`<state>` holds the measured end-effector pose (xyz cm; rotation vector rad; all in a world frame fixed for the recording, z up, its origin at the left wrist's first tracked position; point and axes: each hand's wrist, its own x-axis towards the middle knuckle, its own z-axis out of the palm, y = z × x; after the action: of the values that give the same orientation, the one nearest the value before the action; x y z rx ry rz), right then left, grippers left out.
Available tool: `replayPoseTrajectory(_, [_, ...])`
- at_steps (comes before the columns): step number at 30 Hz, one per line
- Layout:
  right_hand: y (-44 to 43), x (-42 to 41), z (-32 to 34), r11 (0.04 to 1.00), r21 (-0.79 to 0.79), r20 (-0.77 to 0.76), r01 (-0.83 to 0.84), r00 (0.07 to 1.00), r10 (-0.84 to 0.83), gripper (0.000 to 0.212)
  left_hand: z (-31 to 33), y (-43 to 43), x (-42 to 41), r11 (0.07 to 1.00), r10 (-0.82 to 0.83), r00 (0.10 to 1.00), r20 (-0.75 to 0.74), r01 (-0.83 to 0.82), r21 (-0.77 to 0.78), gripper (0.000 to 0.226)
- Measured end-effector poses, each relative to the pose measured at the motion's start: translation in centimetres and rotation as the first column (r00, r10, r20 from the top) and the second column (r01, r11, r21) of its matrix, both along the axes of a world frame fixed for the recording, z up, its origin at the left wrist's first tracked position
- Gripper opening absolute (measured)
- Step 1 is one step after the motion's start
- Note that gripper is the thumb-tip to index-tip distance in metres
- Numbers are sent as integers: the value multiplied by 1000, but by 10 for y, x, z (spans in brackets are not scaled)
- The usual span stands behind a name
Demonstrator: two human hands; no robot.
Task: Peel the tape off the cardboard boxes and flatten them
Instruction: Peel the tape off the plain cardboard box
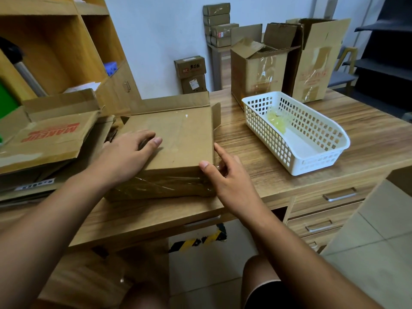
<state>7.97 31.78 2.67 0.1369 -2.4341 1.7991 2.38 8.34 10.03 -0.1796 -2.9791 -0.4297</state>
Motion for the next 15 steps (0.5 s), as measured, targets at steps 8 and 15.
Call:
replayPoseTrajectory(8, [0, -2, -2, 1000, 15, -11, -6, 1000, 6, 74, -3, -1, -2, 1000, 16, 1000, -12, -16, -11, 61])
replayPoseTrajectory(15, [-1, -5, -3, 999, 33, -10, -29, 1000, 29, 76, -1, 2, -1, 999, 44, 998, -50, -44, 4, 56])
